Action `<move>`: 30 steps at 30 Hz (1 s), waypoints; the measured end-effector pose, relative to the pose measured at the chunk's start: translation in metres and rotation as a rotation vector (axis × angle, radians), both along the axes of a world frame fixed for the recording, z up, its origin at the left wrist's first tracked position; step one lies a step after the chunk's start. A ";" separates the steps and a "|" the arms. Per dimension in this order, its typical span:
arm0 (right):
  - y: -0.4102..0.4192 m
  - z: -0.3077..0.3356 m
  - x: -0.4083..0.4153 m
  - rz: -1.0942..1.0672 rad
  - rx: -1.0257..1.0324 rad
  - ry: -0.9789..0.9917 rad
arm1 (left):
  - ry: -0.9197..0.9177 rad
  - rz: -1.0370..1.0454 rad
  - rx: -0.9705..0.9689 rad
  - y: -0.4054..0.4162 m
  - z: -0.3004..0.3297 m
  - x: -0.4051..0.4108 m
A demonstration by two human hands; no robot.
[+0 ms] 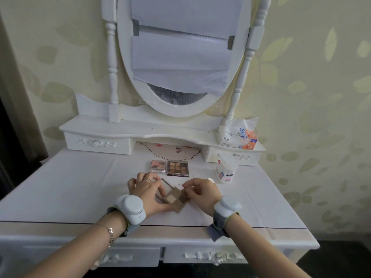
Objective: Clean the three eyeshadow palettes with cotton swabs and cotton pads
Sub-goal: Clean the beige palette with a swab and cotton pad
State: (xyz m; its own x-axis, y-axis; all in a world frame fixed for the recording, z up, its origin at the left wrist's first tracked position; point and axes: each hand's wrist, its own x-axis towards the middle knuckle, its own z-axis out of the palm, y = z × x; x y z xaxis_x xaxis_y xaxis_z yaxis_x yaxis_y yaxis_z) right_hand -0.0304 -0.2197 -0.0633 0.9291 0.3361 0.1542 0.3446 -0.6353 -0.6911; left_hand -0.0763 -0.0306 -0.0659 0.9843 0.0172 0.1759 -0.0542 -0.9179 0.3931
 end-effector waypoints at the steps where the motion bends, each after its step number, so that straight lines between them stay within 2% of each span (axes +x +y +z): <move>1: 0.001 0.001 0.001 0.024 -0.016 0.008 | -0.009 -0.008 0.009 0.001 -0.001 0.002; 5: 0.009 0.009 0.007 0.087 -0.124 0.040 | -0.009 -0.014 0.071 0.005 -0.001 0.007; 7: 0.013 0.010 0.009 0.103 -0.099 0.066 | 0.008 -0.014 0.112 0.007 -0.001 0.008; 9: 0.016 0.008 0.011 0.103 0.087 0.136 | 0.025 -0.038 0.125 0.009 -0.001 0.009; 13: 0.013 0.008 0.012 0.102 0.591 0.311 | 0.103 -0.133 0.067 0.013 -0.004 0.007; 16: 0.006 0.007 0.013 0.072 0.828 0.399 | 0.128 -0.174 -0.013 0.016 -0.006 0.007; 18: 0.004 0.005 0.010 0.051 0.912 0.470 | 0.130 -0.169 -0.060 0.017 -0.006 0.009; 24: 0.007 -0.006 0.005 0.062 0.949 0.526 | 0.079 -0.103 -0.118 0.014 -0.010 0.010; 30: 0.012 -0.010 0.003 0.120 0.783 0.433 | 0.071 -0.097 -0.125 0.014 -0.016 0.012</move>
State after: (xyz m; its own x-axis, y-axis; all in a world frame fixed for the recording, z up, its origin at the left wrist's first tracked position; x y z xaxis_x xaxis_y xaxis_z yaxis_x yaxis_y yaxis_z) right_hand -0.0273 -0.2082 -0.0731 0.9246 0.3803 0.0242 -0.0131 0.0951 -0.9954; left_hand -0.0648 -0.0167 -0.0816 0.9922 -0.0613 0.1081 -0.1083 -0.8532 0.5102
